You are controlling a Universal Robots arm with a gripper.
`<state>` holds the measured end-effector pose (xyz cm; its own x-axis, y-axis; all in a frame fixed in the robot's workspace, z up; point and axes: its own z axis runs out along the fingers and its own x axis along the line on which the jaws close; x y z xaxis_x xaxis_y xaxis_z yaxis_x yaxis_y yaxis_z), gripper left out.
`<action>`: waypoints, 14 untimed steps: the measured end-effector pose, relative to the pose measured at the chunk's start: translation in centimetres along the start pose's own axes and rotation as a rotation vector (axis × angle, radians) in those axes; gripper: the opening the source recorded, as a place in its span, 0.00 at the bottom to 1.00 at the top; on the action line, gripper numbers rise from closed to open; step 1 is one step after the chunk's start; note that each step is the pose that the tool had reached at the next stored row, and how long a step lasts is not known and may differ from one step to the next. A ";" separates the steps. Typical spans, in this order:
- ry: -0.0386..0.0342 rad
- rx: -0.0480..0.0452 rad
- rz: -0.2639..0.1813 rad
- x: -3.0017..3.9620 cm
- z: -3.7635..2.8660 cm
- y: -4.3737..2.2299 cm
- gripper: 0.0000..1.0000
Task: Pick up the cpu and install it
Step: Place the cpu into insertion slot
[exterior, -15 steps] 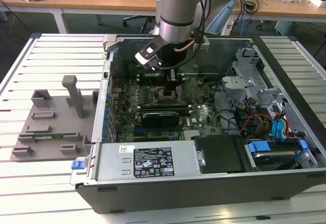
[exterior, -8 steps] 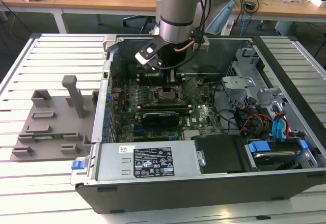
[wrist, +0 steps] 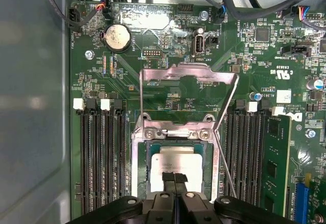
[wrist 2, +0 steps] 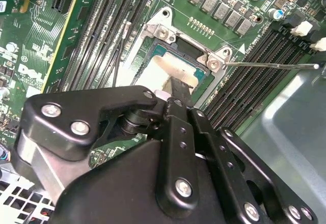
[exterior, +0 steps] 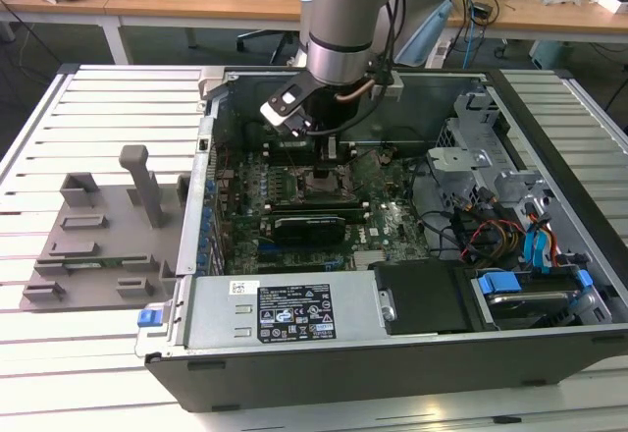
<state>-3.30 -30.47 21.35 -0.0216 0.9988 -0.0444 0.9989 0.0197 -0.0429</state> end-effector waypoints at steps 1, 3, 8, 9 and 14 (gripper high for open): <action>0.0001 0.0000 0.000 -0.07 0.25 0.01 0.11; 0.0000 -0.0001 -0.003 -0.12 0.46 0.01 0.11; -0.0011 -0.0011 -0.024 -0.18 0.69 0.05 0.11; -0.0011 -0.0011 -0.024 -0.18 0.70 0.08 0.11; -0.0015 -0.0007 -0.024 -0.19 0.89 0.29 0.11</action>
<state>-3.05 -30.69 20.46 -0.0455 0.9980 -0.0449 0.9981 0.0436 -0.0432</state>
